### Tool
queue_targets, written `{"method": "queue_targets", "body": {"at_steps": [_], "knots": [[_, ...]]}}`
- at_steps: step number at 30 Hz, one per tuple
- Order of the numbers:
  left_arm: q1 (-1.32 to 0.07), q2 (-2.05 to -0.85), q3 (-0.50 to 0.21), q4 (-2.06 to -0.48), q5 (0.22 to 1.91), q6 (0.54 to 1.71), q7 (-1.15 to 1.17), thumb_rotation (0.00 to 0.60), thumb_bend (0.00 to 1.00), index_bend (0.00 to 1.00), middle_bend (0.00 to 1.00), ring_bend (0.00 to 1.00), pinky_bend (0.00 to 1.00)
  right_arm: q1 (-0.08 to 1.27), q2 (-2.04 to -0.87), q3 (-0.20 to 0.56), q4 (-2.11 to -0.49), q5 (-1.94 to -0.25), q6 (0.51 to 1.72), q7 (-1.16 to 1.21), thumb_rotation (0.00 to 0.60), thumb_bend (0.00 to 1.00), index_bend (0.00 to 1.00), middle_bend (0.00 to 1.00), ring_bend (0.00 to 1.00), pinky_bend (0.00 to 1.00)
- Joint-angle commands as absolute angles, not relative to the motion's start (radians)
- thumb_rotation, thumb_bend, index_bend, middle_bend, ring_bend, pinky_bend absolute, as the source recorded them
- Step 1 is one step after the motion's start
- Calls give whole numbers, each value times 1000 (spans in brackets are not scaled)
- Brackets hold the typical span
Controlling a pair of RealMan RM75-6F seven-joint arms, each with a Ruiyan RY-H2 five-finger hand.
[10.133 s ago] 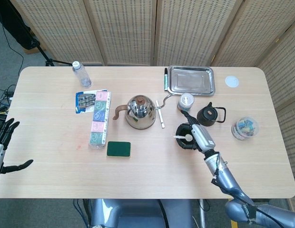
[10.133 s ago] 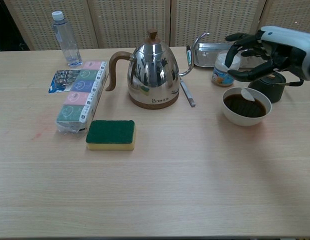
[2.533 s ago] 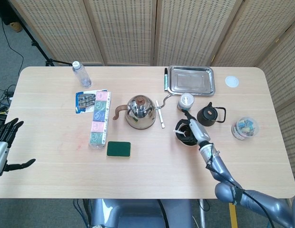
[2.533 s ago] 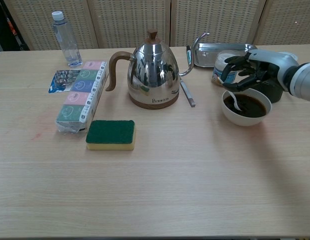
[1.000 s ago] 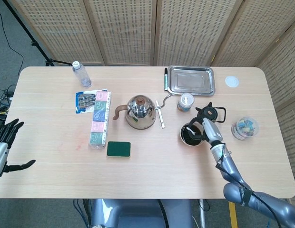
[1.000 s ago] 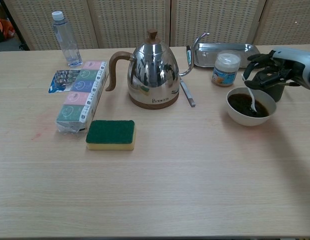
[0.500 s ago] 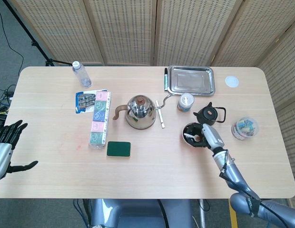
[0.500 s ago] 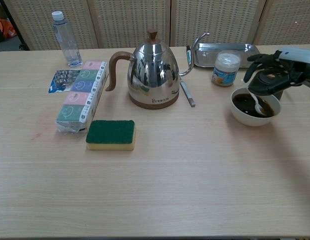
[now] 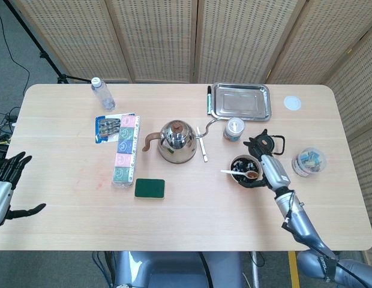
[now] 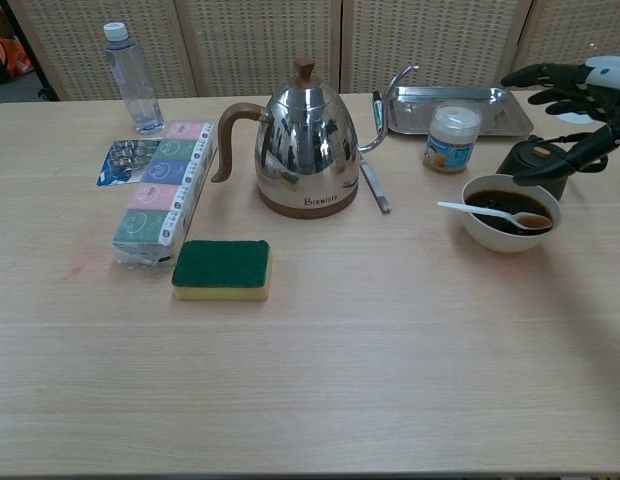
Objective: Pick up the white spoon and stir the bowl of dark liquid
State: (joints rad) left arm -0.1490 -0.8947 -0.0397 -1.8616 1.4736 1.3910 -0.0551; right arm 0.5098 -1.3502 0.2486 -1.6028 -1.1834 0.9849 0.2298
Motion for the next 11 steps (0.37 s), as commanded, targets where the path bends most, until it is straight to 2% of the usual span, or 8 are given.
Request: {"method": "queue_targets", "body": {"at_steps": [1,5,11], "knots": [[-139,-898,-35,-1858,1476,1404,-54,490,0,0,0,0,0,442,-1298,173,-1582,-1324,1129,111,600,0,81,0,0,0],[-120,-912,-31,-1854,1484,1437,-36,490,0,0,0,0,0,367,-1292,115,-1512,-1420,1271,64,600,0,82,0,0,0],[-97,-939,-23,-1843,1493,1471,-2,491,0,0,0,0,0,285,-1301,66,-1406,-1487,1398,59,600,0,81,0,0,0]]}}
